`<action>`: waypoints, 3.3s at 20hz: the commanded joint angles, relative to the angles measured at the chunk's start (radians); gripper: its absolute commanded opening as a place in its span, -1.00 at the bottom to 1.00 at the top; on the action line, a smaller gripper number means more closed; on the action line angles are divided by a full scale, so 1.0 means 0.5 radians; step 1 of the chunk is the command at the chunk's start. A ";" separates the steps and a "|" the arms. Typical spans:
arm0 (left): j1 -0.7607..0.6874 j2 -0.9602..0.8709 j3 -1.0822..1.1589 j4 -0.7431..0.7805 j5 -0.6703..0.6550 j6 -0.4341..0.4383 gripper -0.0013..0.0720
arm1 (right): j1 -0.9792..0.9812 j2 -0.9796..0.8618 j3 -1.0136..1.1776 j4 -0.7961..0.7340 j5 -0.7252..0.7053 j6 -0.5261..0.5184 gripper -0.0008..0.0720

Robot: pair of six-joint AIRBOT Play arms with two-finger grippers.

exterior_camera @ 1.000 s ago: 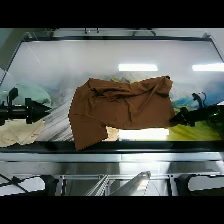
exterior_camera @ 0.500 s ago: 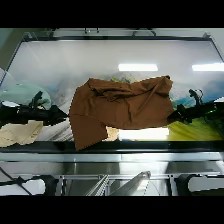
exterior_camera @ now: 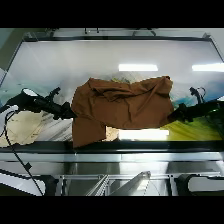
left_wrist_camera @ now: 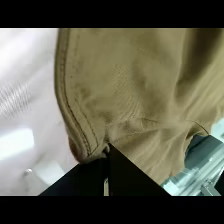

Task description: Fold the shirts.

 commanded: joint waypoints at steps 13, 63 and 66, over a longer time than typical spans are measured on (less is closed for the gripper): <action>0.952 1.996 0.244 -2.575 -0.550 0.804 -0.92 | -0.737 1.825 0.510 1.982 -0.111 -0.336 -0.93; -0.104 -0.736 1.505 -0.174 -0.340 0.047 -0.60 | -0.074 -0.612 0.584 0.572 -0.503 -0.420 -0.23; -0.034 -0.736 1.685 -0.172 -0.642 -0.136 -0.18 | -0.158 -0.534 0.634 0.273 -0.317 -0.201 -0.13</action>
